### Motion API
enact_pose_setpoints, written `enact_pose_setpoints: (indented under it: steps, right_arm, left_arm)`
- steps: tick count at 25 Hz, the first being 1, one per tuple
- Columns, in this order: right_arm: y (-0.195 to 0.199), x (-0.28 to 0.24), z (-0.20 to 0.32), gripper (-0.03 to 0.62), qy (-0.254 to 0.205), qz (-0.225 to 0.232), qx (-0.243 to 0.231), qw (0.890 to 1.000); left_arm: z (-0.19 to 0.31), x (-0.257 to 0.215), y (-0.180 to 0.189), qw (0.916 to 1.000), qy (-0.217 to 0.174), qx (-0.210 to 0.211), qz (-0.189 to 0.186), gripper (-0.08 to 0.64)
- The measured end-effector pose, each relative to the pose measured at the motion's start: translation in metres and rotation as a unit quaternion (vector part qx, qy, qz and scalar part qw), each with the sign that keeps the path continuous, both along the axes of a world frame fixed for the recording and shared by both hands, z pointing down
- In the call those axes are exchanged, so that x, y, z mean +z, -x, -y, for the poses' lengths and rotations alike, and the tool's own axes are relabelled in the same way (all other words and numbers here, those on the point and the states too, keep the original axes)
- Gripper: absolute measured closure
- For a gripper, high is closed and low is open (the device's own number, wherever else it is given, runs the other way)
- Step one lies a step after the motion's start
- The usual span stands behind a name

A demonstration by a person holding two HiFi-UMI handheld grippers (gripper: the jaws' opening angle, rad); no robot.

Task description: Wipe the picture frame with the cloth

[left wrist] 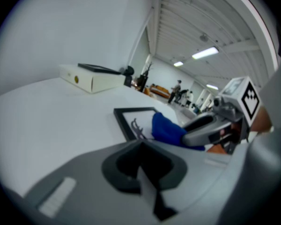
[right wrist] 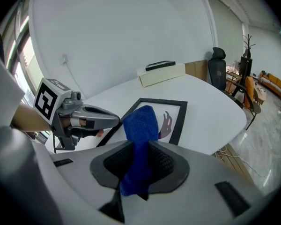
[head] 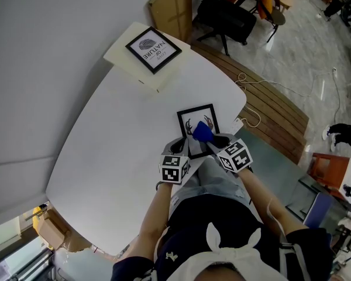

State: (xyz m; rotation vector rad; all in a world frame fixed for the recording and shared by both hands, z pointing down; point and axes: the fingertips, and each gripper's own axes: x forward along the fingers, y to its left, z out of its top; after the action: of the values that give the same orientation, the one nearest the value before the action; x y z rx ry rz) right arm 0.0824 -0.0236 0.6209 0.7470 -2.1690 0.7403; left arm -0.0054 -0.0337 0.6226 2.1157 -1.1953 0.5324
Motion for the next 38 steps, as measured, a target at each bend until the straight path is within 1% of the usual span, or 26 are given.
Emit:
enact_pose_setpoints:
  steps: [15, 31, 38]
  right_arm:
    - [0.012, 0.001, -0.007, 0.502, 0.010, 0.011, -0.007, 1.000]
    - [0.042, 0.002, -0.021, 0.503, 0.029, 0.026, -0.027, 0.999]
    - [0.056, 0.002, -0.025, 0.503, 0.037, 0.027, -0.024, 0.999]
  left_arm:
    - [0.001, 0.000, 0.000, 1.0000, -0.003, -0.001, 0.001, 0.557]
    - [0.000, 0.000, 0.000, 1.0000, -0.002, -0.001, 0.002, 0.557]
    - [-0.001, 0.000, 0.000, 1.0000, -0.001, 0.000, 0.001, 0.557]
